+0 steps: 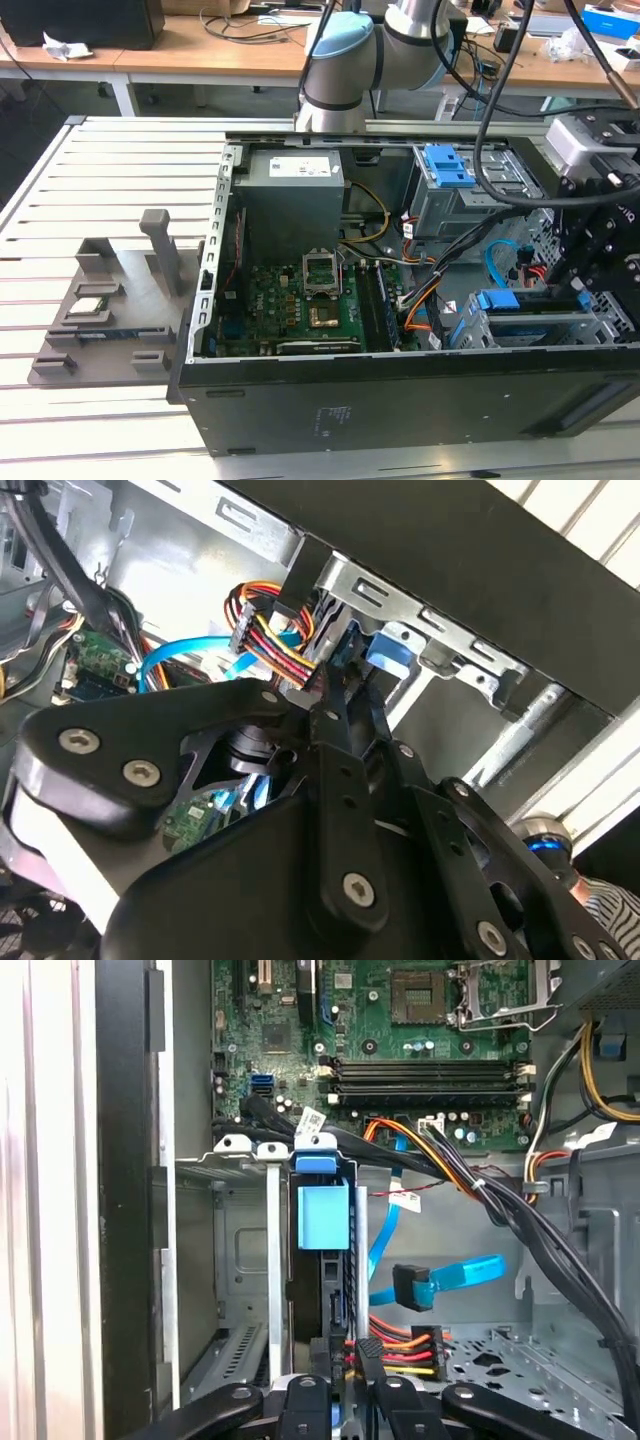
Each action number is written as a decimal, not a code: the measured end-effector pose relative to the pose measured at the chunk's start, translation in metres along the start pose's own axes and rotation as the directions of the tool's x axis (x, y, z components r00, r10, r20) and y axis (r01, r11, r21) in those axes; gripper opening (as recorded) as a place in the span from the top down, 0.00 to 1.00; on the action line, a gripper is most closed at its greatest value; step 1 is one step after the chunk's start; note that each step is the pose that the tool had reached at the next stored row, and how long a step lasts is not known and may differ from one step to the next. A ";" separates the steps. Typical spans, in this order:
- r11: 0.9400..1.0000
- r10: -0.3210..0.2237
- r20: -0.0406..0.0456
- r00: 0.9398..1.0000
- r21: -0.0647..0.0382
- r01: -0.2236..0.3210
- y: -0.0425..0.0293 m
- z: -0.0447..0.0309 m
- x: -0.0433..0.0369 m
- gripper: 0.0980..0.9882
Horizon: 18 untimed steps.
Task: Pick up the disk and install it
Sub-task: 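Insert the first disk wire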
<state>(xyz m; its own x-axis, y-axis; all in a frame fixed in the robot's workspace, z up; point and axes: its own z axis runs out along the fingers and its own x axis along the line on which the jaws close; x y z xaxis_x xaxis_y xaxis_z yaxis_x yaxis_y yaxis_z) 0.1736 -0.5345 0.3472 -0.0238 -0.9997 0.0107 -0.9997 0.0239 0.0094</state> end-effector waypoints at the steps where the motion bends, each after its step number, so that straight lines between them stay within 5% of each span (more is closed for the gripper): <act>1: 1.000 0.000 0.000 1.000 0.000 0.000 0.0001 -0.0039 -0.0001 0.83; 3: 1.000 0.000 0.000 1.000 0.000 0.000 0.0003 -0.0140 -0.0022 0.83; 5: 1.000 0.000 0.000 1.000 0.001 0.000 0.0004 -0.0233 -0.0036 0.99; 10: 1.000 0.000 -0.002 1.000 0.001 0.000 0.0006 -0.0427 -0.0055 0.99; 18: 1.000 0.000 -0.003 1.000 0.001 0.000 0.0006 -0.0441 -0.0056 0.99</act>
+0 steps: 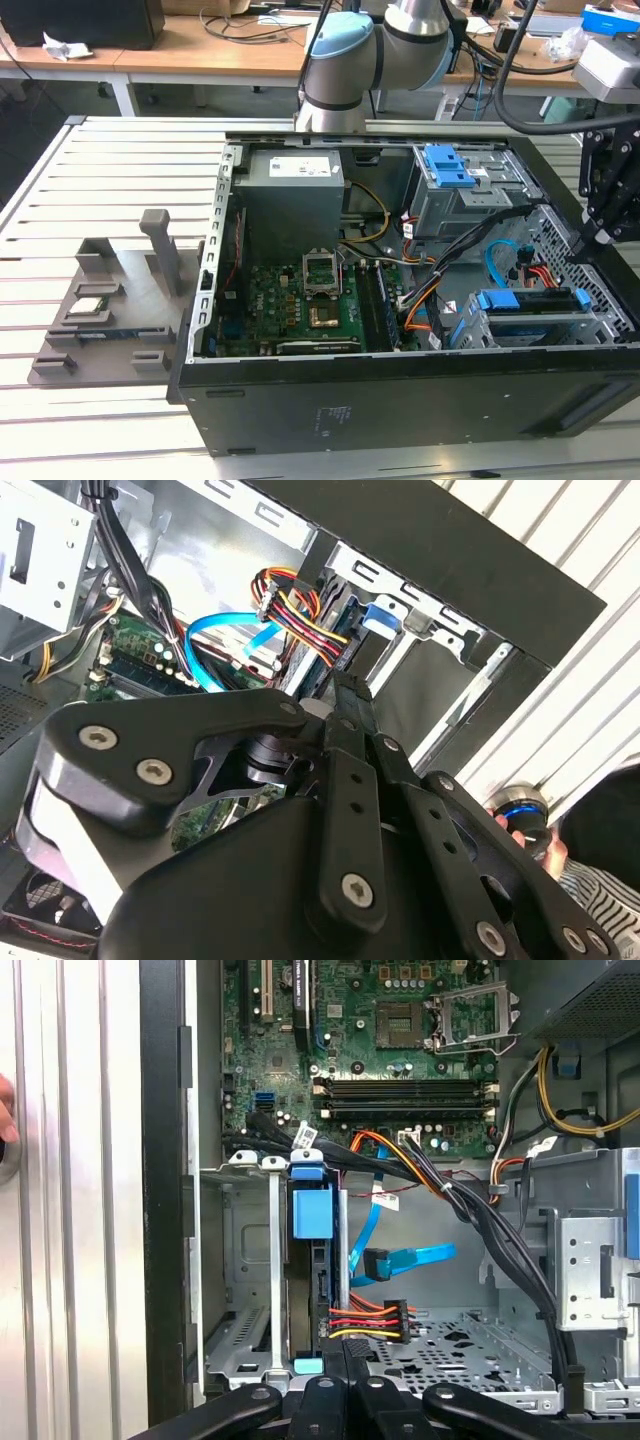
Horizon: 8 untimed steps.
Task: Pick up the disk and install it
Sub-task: 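Insert the second disk wire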
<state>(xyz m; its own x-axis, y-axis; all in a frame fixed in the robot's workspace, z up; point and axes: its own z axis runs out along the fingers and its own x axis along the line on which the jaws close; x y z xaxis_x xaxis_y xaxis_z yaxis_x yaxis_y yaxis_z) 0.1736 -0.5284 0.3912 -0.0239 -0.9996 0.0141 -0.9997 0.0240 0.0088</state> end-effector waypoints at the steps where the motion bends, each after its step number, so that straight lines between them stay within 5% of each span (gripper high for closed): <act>1: 1.000 0.000 0.000 1.000 0.000 0.000 0.0000 0.0000 0.0000 0.99; 5: 1.000 0.000 -0.001 1.000 0.000 0.000 0.0000 0.0000 0.0000 0.99; 8: 1.000 0.000 -0.001 1.000 0.000 0.000 0.0000 0.0000 0.0000 0.78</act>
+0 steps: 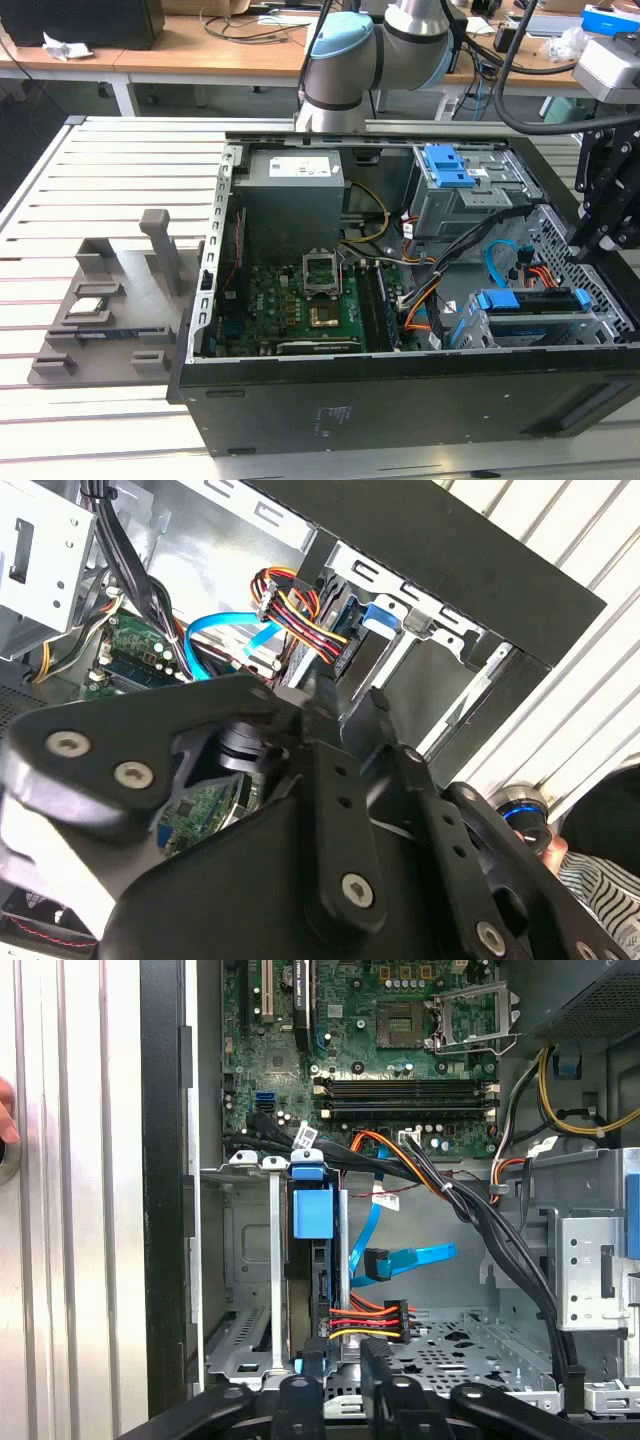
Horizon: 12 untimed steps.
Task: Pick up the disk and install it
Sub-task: 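Insert the second disk wire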
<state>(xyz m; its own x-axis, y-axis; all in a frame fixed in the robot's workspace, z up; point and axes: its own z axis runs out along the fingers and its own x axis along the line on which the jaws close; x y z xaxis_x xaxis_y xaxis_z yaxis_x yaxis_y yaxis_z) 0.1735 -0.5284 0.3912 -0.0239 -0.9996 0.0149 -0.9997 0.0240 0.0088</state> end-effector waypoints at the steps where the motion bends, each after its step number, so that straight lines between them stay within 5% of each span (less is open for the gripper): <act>1: 1.000 0.000 0.000 1.000 0.000 0.000 0.0000 0.0000 0.0000 0.78; 2: 1.000 0.000 0.000 1.000 0.000 0.000 0.0000 0.0001 -0.0001 0.70; 8: 1.000 0.000 0.000 1.000 0.000 0.000 0.0110 0.0046 -0.0073 0.70; 12: 1.000 0.000 0.000 1.000 0.000 0.000 0.0286 0.0143 -0.0119 0.70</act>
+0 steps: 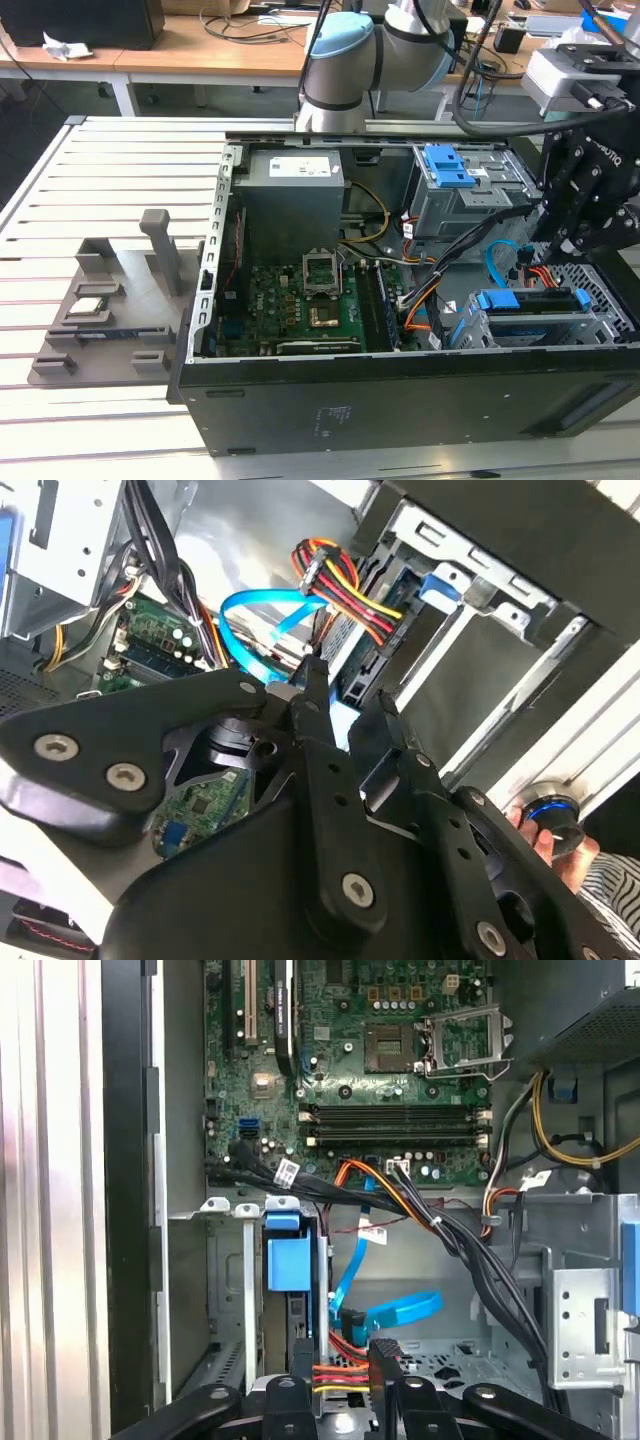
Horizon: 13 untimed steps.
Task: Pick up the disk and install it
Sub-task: 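Insert the second disk wire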
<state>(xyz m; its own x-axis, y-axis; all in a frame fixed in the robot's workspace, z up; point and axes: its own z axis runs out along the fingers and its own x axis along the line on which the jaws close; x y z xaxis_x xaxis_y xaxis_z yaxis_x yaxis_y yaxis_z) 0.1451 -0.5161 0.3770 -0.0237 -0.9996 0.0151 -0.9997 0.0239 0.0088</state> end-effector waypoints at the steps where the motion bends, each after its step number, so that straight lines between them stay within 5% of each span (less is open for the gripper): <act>1: 1.000 0.000 0.000 1.000 0.000 0.000 0.0052 0.0026 0.0001 0.70; 2: 1.000 -0.003 0.000 1.000 0.000 0.003 0.0118 0.0084 0.0001 0.70; 7: 1.000 -0.008 0.000 1.000 0.000 0.008 0.0125 0.0108 0.0001 0.72; 10: 1.000 -0.008 0.000 1.000 0.000 0.008 0.0125 0.0108 0.0001 0.93; 13: 1.000 -0.008 0.000 1.000 0.000 0.008 0.0125 0.0108 0.0003 0.93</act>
<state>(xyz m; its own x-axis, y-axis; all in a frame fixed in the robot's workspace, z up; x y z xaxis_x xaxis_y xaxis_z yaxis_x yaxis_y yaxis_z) 0.1325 -0.5163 0.3663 -0.0157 -0.9998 0.0150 -0.9998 0.0159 0.0088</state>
